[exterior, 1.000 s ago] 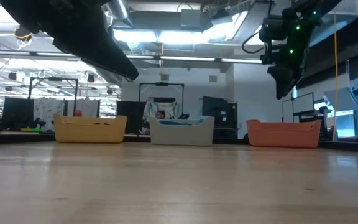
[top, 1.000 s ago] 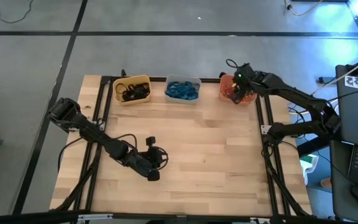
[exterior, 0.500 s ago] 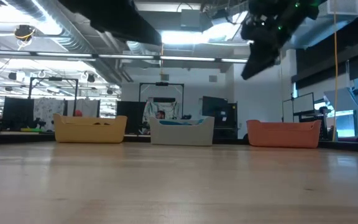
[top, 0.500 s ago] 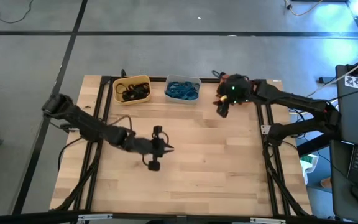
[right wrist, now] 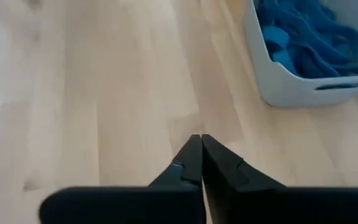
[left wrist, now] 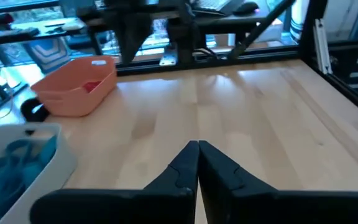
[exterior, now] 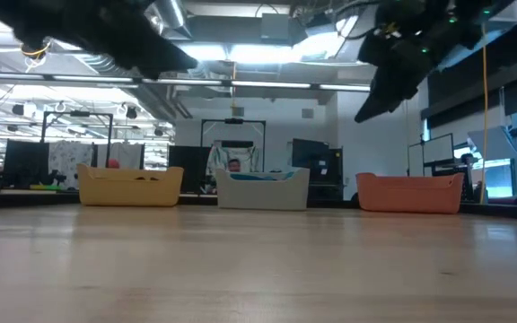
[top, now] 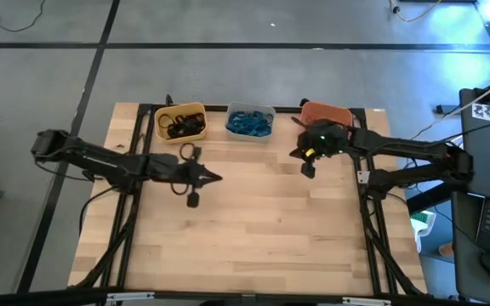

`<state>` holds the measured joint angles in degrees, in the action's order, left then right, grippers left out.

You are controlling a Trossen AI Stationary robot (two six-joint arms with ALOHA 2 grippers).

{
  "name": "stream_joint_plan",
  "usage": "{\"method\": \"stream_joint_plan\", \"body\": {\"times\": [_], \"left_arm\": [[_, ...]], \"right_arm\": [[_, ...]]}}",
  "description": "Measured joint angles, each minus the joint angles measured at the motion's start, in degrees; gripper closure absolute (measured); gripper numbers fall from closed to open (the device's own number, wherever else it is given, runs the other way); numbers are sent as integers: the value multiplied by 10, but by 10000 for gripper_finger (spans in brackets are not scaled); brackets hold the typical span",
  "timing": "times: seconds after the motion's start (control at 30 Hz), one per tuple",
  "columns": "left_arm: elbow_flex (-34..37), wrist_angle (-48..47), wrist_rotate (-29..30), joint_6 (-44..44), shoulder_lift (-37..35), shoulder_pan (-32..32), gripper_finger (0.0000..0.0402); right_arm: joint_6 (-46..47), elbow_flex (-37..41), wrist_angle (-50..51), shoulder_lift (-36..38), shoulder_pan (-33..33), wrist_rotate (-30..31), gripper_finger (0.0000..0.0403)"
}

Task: Sort rubber bands into baskets
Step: Return to Home Position

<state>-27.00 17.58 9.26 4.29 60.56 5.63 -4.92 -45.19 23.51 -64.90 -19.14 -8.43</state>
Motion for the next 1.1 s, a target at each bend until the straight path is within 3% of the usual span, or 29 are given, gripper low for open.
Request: {"method": "stream_joint_plan", "body": {"times": [0.17,0.37,0.8,1.1], "left_arm": [[50,7,0,-19,-70,-10,399],[97,24,0,-25,-133,-9,395],[182,29,3,-45,-268,-13,398],[227,25,4,-57,-359,-13,393]], "right_arm": [[20,54,-64,66,1,0,380],[22,129,-119,168,5,-1,399],[51,294,-180,424,48,19,399],[79,367,-210,512,53,4,398]]}}
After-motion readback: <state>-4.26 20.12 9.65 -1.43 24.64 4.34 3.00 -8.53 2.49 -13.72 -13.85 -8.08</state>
